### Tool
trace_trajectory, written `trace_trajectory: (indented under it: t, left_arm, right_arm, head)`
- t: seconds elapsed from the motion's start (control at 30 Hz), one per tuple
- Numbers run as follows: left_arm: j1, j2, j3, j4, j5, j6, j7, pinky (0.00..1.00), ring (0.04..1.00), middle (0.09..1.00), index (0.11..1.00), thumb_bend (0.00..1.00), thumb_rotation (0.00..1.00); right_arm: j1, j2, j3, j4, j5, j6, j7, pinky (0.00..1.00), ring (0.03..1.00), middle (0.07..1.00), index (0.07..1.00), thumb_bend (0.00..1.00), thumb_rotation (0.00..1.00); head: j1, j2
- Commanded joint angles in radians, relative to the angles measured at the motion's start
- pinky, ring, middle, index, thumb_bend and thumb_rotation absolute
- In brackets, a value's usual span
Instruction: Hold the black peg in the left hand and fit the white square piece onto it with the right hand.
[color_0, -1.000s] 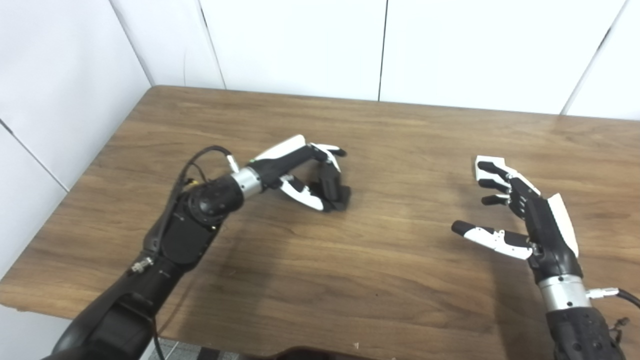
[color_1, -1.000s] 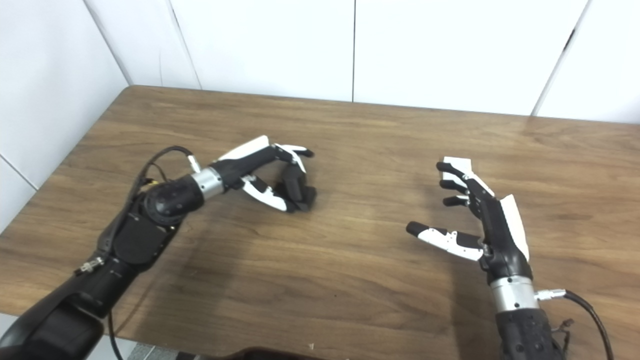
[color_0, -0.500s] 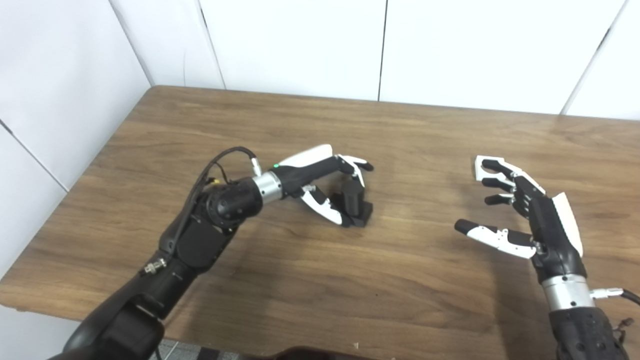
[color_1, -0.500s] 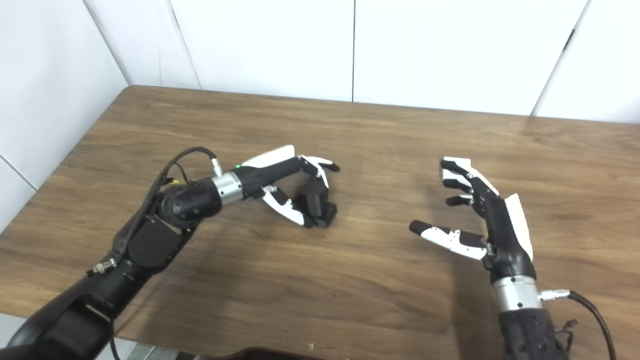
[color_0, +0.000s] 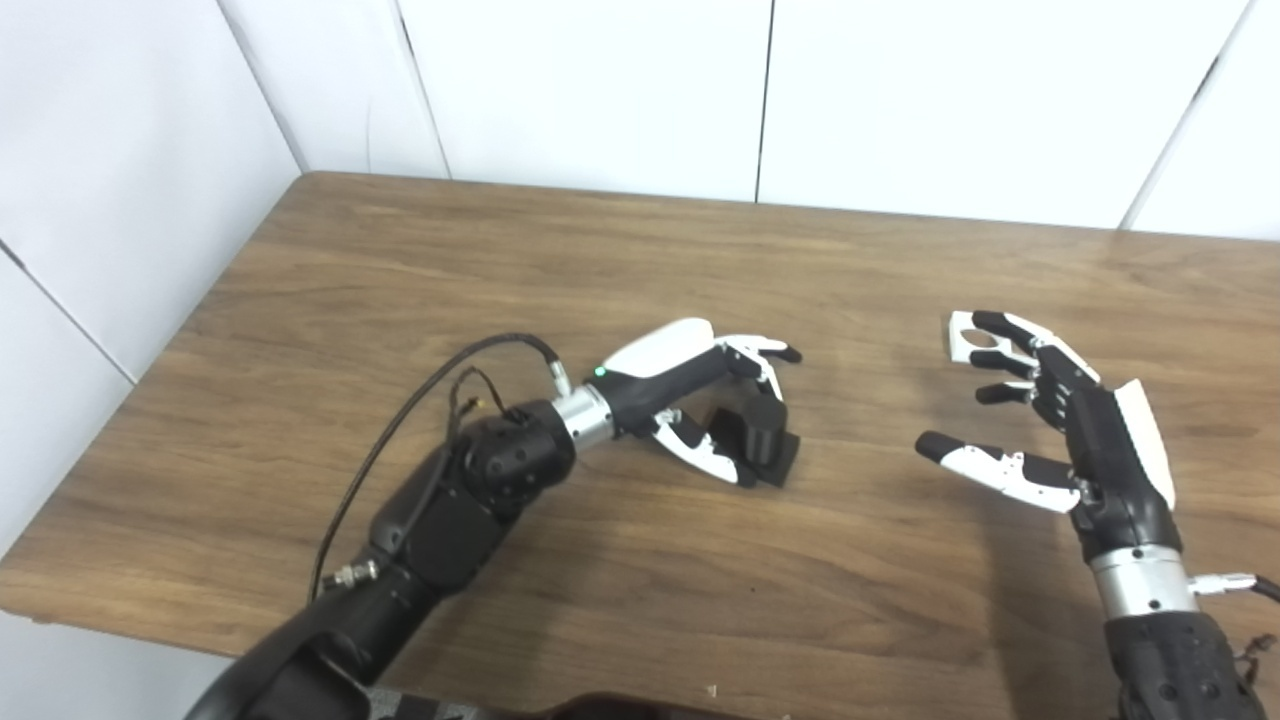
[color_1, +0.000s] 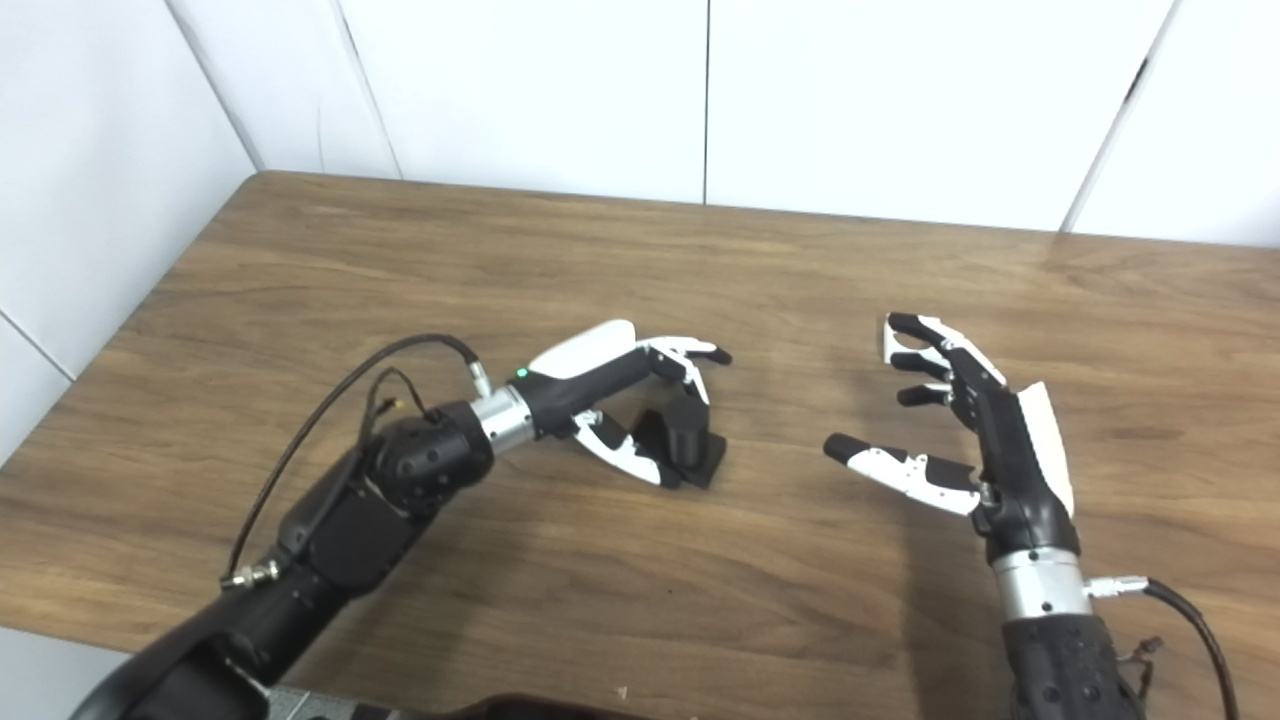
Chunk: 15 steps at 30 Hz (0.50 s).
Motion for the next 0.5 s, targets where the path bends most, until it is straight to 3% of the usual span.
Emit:
trace_trajectory:
  t: [0.0,0.1,0.13,0.2,0.47]
  left_arm:
    - [0.030,-0.001,-0.045,0.021,0.060,0.025,-0.028,0.86,0.937,0.913,0.495,0.52,0.08]
    - [0.031,-0.003,-0.053,0.018,0.077,0.047,-0.022,0.86,0.943,0.921,0.497,0.52,0.08]
    - [0.031,-0.002,-0.057,0.017,0.082,0.052,-0.021,0.86,0.941,0.922,0.561,0.72,0.14]
    - [0.030,0.002,-0.065,0.013,0.097,0.066,-0.020,0.86,0.942,0.926,0.623,0.89,0.21]
    - [0.040,0.004,-0.054,0.034,0.121,0.076,0.008,0.86,0.936,0.919,0.650,0.95,0.26]
  right_arm:
    - [-0.038,-0.003,-0.007,-0.047,0.009,-0.011,0.002,0.63,0.766,0.858,0.802,0.76,0.30]
    - [-0.040,-0.003,-0.005,-0.059,0.007,0.001,0.006,0.64,0.768,0.861,0.804,0.75,0.30]
    - [-0.040,-0.003,-0.006,-0.063,0.008,0.006,0.008,0.64,0.769,0.861,0.803,0.75,0.30]
    - [-0.039,-0.002,-0.007,-0.075,0.006,0.018,0.012,0.64,0.769,0.861,0.804,0.75,0.29]
    - [-0.039,-0.001,-0.009,-0.107,0.010,0.053,0.020,0.66,0.768,0.857,0.800,0.76,0.31]
  head:
    - [-0.002,0.003]
    - [-0.014,0.009]
    - [-0.014,0.009]
    - [-0.021,0.012]
    - [-0.067,0.031]
